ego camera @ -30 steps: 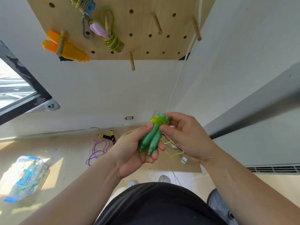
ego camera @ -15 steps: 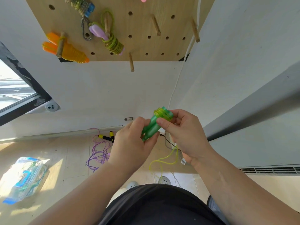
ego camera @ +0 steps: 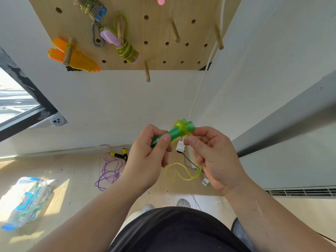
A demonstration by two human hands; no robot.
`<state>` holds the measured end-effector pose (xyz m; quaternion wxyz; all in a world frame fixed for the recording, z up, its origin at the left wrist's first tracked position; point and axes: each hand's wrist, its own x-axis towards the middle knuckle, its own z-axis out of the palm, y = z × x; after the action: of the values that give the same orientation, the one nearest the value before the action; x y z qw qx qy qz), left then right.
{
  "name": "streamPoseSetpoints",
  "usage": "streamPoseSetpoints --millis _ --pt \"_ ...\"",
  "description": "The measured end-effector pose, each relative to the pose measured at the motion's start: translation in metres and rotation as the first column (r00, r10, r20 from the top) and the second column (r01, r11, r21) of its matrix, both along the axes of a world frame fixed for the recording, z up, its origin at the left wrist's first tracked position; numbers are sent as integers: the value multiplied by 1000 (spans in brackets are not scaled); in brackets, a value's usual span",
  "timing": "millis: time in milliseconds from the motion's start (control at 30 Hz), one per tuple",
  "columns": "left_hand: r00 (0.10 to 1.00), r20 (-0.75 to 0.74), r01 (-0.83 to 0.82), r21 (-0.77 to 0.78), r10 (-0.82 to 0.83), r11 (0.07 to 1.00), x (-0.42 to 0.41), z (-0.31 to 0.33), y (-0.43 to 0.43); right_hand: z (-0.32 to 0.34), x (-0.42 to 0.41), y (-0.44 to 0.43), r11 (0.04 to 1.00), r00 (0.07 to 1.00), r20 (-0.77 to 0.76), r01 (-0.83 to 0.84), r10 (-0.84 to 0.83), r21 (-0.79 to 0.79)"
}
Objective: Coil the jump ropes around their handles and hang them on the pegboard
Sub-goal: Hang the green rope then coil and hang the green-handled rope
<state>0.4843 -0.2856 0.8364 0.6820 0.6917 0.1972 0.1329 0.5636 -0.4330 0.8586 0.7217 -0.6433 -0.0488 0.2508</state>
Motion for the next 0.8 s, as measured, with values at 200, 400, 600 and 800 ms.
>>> streamPoseSetpoints --millis 200,400,600,800 --pt "996 -59 -86 -224 74 971 8 -1 -10 0 -6 4 993 992 92 97 -91 -70" --pt "988 -32 -149 -4 148 989 12 -9 -6 2 -15 15 991 975 222 40 -10 -131" --pt "993 -29 -117 -391 115 913 10 4 -3 0 -6 7 993 983 183 26 -4 -118" --pt "997 7 62 -669 -78 741 4 11 2 3 10 -7 968 961 184 -174 207 -179"
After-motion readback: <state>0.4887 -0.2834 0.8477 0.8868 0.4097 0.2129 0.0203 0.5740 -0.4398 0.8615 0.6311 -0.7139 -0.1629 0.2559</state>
